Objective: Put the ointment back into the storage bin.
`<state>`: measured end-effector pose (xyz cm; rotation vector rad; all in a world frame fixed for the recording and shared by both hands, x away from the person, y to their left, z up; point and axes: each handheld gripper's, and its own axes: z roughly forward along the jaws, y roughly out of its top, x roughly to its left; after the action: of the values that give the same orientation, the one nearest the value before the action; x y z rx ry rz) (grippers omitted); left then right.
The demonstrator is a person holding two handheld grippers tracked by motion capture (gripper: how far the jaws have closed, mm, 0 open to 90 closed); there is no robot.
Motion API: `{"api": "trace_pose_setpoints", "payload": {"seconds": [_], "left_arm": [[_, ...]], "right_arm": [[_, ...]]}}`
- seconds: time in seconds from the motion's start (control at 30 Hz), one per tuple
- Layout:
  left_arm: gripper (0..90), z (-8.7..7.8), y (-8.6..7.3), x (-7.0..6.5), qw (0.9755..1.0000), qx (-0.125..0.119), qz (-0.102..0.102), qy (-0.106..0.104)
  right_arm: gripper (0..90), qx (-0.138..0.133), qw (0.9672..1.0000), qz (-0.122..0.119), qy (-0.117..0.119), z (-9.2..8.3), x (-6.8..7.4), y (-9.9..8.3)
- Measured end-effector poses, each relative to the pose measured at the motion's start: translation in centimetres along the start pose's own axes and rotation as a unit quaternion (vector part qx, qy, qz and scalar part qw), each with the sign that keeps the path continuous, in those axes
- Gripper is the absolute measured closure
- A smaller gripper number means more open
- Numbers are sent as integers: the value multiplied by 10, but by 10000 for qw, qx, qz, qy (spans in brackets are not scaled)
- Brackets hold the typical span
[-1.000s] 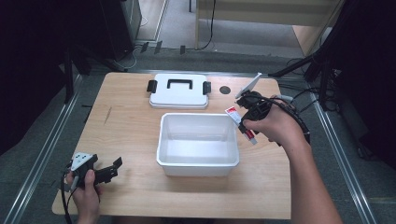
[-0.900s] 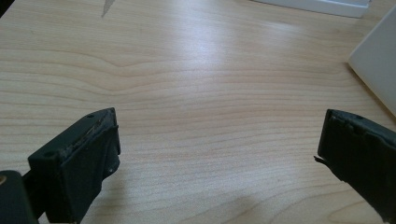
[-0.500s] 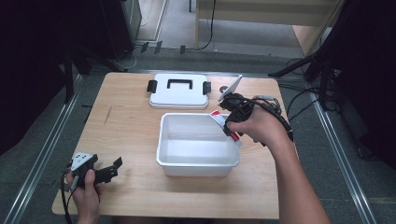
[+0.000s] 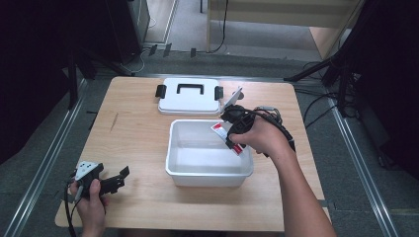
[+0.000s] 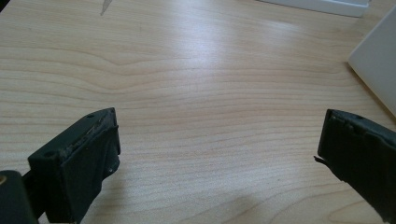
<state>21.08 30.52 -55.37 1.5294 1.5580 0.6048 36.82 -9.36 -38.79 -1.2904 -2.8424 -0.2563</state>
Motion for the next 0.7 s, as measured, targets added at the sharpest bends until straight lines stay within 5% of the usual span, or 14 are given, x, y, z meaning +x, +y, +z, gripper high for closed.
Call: {"api": "trace_pose_setpoints", "payload": {"seconds": [0.23,0.57,0.7], "left_arm": [[0,0,0,0,10000,16,-5,-8],[0,0,0,0,10000,22,7,7],[0,0,0,0,10000,23,11,8]], "right_arm": [[726,42,9999,-10,108,18,-5,0],[724,183,9997,-124,-79,35,-7,-5],[723,144,9990,-353,-226,41,-3,-5]]}}
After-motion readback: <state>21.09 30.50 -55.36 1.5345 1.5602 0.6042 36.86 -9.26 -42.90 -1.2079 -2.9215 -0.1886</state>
